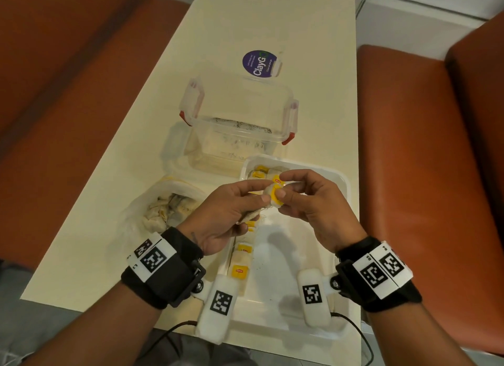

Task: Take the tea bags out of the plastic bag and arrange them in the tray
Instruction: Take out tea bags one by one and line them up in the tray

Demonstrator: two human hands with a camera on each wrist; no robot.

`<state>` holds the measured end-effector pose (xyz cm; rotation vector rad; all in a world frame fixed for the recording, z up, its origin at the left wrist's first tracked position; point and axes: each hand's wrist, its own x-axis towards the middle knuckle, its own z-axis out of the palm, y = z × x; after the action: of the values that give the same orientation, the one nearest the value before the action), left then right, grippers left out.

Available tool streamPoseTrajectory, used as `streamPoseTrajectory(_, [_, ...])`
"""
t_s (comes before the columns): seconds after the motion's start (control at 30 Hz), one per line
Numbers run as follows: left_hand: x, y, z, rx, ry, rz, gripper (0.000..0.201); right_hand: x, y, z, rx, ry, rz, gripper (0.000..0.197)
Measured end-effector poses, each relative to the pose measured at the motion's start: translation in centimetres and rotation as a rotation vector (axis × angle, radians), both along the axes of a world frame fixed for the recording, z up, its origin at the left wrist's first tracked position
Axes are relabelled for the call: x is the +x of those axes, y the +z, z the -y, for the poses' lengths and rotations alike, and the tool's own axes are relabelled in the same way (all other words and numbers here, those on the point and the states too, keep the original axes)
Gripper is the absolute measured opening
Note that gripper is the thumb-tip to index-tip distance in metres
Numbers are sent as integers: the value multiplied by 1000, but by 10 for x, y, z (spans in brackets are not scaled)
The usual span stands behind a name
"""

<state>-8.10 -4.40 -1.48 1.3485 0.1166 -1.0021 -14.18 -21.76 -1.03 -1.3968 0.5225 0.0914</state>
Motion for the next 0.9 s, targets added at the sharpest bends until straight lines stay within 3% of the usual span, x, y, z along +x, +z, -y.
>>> streamPoseTrajectory(0.17, [-1,-4,0,66,-47,115,16,2,3,4,27,-19,-35,32])
streamPoseTrajectory(0.33, [8,-1,-4,79,-157,215,43,7,13,11,-78,166,-21,36])
streamPoseTrajectory(0.4, [12,0,-3,68,-250,271,36,11,18,13,-126,234,-24,38])
streamPoseTrajectory(0.5, [13,3,3,72,-288,296,9,17,19,16,-153,218,-27,40])
streamPoseTrajectory(0.63, [9,0,9,67,-206,306,24,18,16,15,-148,154,-67,32])
streamPoseTrajectory(0.77, [5,-3,11,59,-101,298,21,12,12,17,-200,216,-157,26])
streamPoseTrajectory(0.9, [4,-11,11,118,-160,301,10,12,4,18,-198,191,-177,18])
